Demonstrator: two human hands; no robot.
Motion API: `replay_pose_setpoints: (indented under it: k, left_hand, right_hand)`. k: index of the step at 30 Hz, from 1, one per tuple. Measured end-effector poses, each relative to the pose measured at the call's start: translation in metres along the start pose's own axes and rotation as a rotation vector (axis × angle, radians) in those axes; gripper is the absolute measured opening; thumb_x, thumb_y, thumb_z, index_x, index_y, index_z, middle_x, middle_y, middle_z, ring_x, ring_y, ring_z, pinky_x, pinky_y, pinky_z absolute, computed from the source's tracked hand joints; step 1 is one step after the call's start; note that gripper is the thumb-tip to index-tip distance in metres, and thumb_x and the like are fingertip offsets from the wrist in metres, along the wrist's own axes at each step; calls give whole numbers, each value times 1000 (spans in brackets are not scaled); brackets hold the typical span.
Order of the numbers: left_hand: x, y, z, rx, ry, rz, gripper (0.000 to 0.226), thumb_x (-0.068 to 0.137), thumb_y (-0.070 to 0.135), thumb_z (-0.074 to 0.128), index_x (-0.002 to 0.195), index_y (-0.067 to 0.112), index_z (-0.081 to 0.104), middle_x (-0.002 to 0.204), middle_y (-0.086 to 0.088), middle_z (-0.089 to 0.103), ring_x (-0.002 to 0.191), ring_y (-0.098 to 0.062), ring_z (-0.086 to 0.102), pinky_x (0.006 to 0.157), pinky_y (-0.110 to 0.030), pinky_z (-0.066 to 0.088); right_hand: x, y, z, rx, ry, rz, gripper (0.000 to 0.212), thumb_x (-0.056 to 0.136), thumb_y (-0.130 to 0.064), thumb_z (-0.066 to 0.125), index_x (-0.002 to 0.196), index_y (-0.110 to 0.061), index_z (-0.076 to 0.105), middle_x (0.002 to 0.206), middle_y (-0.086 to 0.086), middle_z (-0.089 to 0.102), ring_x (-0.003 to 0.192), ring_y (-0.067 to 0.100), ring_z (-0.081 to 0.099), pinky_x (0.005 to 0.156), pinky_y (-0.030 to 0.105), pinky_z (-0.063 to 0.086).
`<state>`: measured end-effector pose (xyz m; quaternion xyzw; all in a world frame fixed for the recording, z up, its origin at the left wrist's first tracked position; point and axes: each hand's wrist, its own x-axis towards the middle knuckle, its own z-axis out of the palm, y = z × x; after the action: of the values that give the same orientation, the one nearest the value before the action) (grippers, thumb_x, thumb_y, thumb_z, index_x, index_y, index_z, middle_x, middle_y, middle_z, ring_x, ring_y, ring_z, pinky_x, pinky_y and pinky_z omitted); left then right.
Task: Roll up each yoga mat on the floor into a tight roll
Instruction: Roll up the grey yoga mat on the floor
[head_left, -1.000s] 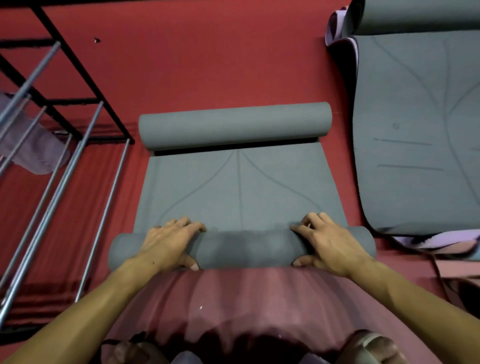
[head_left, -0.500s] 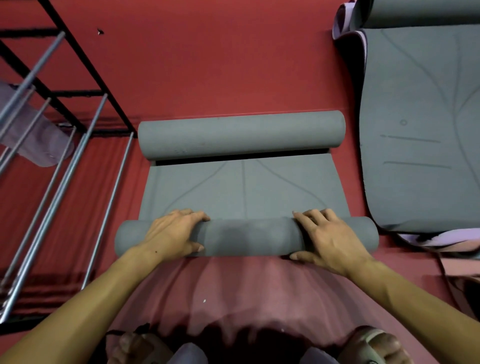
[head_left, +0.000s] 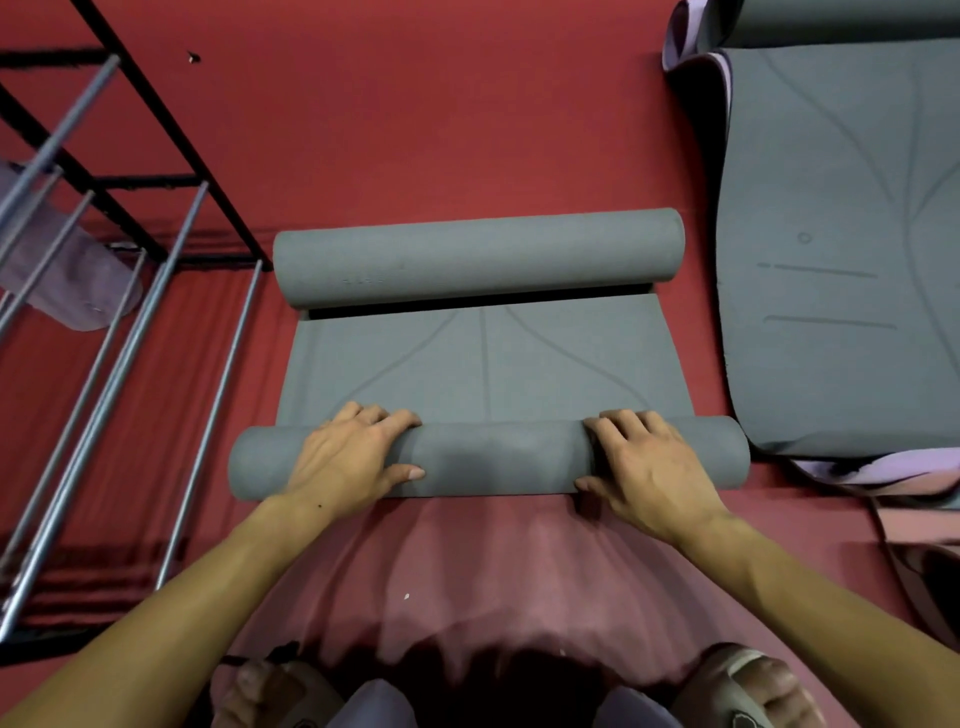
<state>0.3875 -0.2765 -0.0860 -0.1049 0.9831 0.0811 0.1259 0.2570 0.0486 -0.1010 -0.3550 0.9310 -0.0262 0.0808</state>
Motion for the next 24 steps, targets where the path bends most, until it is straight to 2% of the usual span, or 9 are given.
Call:
replay_pose_setpoints:
  k: [4, 6, 8, 10, 12, 14, 17, 20, 24]
  left_hand:
    - [2, -1, -2, -39, -8, -4, 64, 90, 70, 61, 149, 45, 48, 145, 11, 50, 131, -17, 45, 99, -41, 50]
    - [4, 0, -2, -45, 2, 2, 62, 90, 66, 64, 148, 47, 49, 138, 12, 47, 126, -16, 47, 95, -40, 51]
    - [1, 1, -3, -59, 25, 12, 62, 91, 64, 64, 148, 52, 42, 127, 14, 51, 121, -16, 50, 89, -39, 53]
    - [-1, 3, -4, -60, 47, 15, 60, 91, 66, 60, 146, 51, 41, 125, 14, 58, 120, -18, 56, 89, -39, 54]
    - [-1, 5, -6, -8, 36, 14, 60, 89, 72, 51, 143, 47, 48, 132, 13, 61, 123, -19, 58, 94, -39, 52]
    - [1, 9, -8, 29, 34, -6, 72, 81, 79, 42, 142, 44, 55, 139, 9, 59, 128, -20, 55, 100, -41, 46]
    - [2, 11, -5, 65, 67, 2, 82, 74, 87, 50, 141, 41, 58, 134, 3, 55, 122, -23, 53, 96, -42, 48]
    - [2, 13, -2, 128, 78, 26, 86, 72, 84, 61, 144, 40, 50, 125, 5, 57, 113, -24, 58, 91, -42, 50]
    - [7, 17, 1, 203, 92, 57, 82, 74, 80, 62, 140, 34, 47, 126, 3, 61, 115, -25, 60, 99, -43, 45]
  right_hand:
    - [0, -2, 1, -108, 21, -16, 74, 88, -59, 64, 145, -12, 54, 138, 14, 56, 126, 43, 49, 111, 55, 40]
    - [-1, -4, 0, -162, 16, -23, 77, 92, -59, 54, 150, -10, 49, 134, 15, 55, 117, 39, 50, 105, 50, 45]
    - [1, -5, -2, -138, 13, -28, 78, 93, -57, 54, 154, -9, 43, 128, 13, 59, 110, 35, 54, 97, 46, 50]
    - [4, -4, -3, -119, 10, -32, 75, 91, -59, 56, 148, -11, 48, 127, 10, 61, 109, 33, 57, 96, 44, 51]
    - [6, -3, -4, -122, 4, -50, 70, 88, -65, 56, 137, -15, 54, 133, 8, 60, 115, 33, 56, 103, 46, 47]
    - [6, -2, -3, -133, 9, -65, 75, 83, -67, 62, 136, -14, 56, 140, 12, 57, 123, 37, 53, 110, 53, 41]
    - [6, -2, -3, -158, 14, -47, 83, 80, -68, 65, 142, -16, 51, 139, 14, 50, 118, 38, 50, 108, 52, 41]
    - [9, -1, 0, -174, 8, -43, 88, 82, -66, 63, 152, -16, 43, 136, 9, 51, 113, 33, 51, 106, 48, 41]
    - [14, 0, 4, -173, 9, -18, 89, 78, -65, 69, 146, -12, 45, 141, 8, 55, 121, 34, 52, 110, 52, 37]
